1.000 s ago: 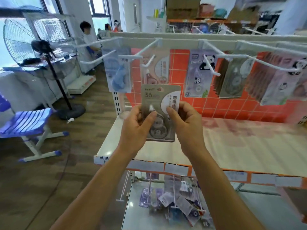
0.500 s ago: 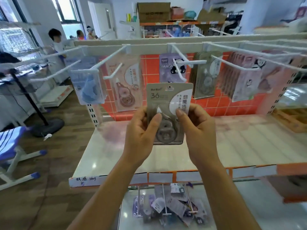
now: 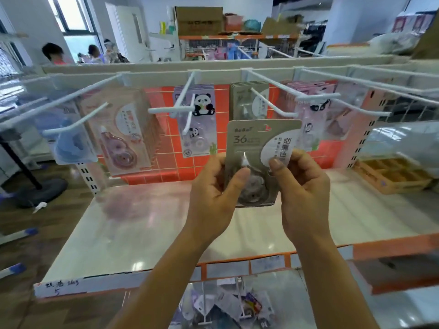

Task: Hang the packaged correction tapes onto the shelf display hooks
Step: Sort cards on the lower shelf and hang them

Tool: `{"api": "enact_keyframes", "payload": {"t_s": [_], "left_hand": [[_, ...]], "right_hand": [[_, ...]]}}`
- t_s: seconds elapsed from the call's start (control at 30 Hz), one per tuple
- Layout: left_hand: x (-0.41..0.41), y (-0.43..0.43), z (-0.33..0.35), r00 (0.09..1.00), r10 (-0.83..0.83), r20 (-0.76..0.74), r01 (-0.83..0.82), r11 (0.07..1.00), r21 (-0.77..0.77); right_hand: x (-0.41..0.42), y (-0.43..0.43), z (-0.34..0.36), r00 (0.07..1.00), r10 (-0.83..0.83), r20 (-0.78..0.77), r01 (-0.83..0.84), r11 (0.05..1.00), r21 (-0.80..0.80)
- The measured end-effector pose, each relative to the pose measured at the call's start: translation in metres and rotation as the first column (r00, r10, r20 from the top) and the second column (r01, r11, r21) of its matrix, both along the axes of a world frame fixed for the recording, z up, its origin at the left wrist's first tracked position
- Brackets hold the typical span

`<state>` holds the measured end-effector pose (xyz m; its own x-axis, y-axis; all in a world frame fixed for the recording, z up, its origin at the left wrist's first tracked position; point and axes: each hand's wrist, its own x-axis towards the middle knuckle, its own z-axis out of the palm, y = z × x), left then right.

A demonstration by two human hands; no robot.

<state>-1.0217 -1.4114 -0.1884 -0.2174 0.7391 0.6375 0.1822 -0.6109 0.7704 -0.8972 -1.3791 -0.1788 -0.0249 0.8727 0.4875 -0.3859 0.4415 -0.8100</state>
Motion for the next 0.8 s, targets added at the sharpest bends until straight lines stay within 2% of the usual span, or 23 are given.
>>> {"api": "enact_keyframes", "payload": {"t_s": [0.23, 0.8], "left_hand": [[0.026, 0.020, 0.007, 0.999, -0.044, -0.001, 0.044, 0.999, 0.003], [0.031, 0.043, 0.003, 1.000, -0.008, -0.014, 0.009, 0.999, 0.034]], "right_hand": [[0.026, 0.018, 0.002, 0.998, 0.007, -0.058, -0.007, 1.000, -0.003], [0.032, 0.045, 0.003, 1.000, 0.006, 0.006, -0.006, 0.999, 0.043]]}}
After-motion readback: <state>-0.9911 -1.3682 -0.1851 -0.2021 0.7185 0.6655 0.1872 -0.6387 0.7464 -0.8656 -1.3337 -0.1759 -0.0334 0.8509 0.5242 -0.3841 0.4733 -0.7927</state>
